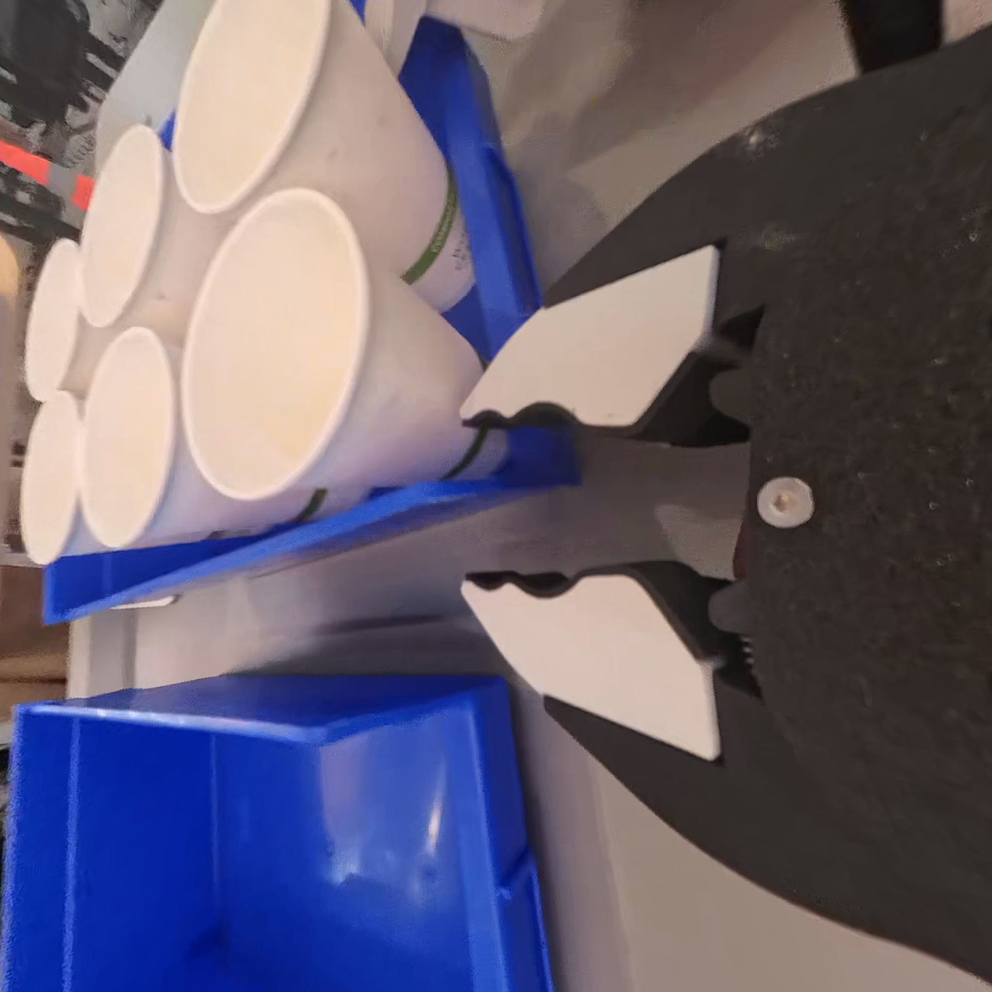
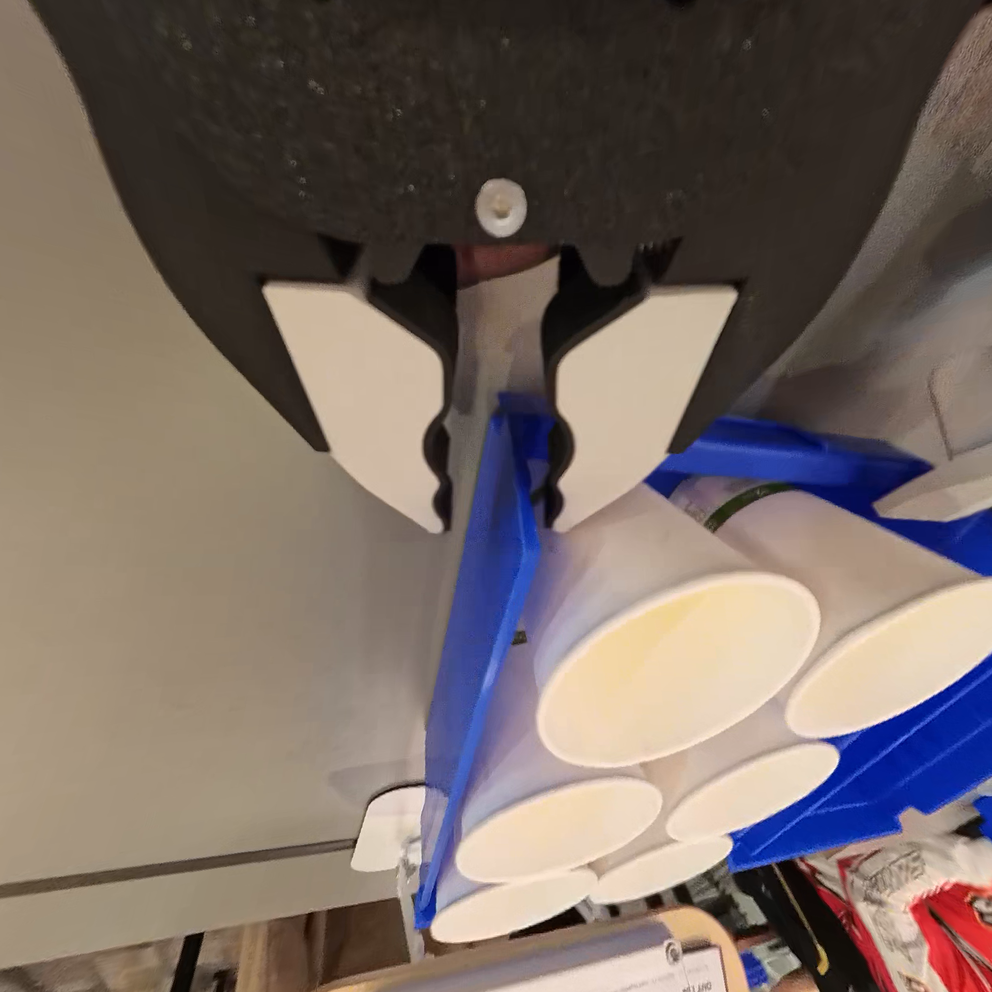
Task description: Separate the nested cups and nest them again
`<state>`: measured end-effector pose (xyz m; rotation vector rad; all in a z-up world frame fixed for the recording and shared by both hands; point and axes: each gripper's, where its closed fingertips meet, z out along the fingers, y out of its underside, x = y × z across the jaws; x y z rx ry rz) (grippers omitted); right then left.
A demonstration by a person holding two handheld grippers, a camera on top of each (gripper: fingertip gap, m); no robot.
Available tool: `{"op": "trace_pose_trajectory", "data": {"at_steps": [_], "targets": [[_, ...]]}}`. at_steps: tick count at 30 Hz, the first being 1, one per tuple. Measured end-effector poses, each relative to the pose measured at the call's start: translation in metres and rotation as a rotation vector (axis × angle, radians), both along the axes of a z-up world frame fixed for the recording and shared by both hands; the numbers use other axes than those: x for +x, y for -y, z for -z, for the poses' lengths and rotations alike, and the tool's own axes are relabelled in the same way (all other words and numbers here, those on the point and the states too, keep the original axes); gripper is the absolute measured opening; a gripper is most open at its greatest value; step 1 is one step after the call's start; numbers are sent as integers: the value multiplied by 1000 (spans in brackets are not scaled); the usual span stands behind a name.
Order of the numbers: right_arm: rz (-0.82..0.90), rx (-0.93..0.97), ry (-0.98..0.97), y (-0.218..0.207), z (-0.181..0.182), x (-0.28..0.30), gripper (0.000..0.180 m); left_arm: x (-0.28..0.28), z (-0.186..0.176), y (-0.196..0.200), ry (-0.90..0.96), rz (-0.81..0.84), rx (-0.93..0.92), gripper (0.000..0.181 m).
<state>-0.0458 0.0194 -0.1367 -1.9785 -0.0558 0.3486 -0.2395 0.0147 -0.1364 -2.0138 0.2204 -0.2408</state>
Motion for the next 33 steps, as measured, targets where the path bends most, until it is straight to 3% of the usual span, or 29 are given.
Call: {"op": "trace_pose_trajectory", "data": {"at_steps": [3, 6, 10, 14, 18, 19, 21, 28, 33], "targets": [[-43, -13, 3, 23, 0, 13, 40, -24, -6, 26, 31, 16, -28, 57], [-99, 3, 3, 46, 0, 20, 35, -83, -26, 41, -6, -77, 12, 51], [-142, -2, -11, 56, 2, 19, 28, -199, -44, 13, -18, -278, 21, 56], [-229, -5, -40, 55, -6, -2, 27, -257, -39, -32, 72, -287, -3, 61], [-248, 53, -40, 56, -22, -15, 27, -273, -16, -67, 40, -254, -76, 53], [-260, 52, -44, 57, -22, -20, 27, -273, -11, -72, 36, -251, -94, 43], [-292, 48, -55, 61, -22, -33, 27, -262, -6, -72, 56, -205, -112, 3], [-533, 58, 152, 81, -5, -124, 30, -250, -5, -15, 20, -353, -90, 3], [-628, 81, 127, 86, -7, -200, 34, -254, -6, 52, 54, -490, -58, 3]]}}
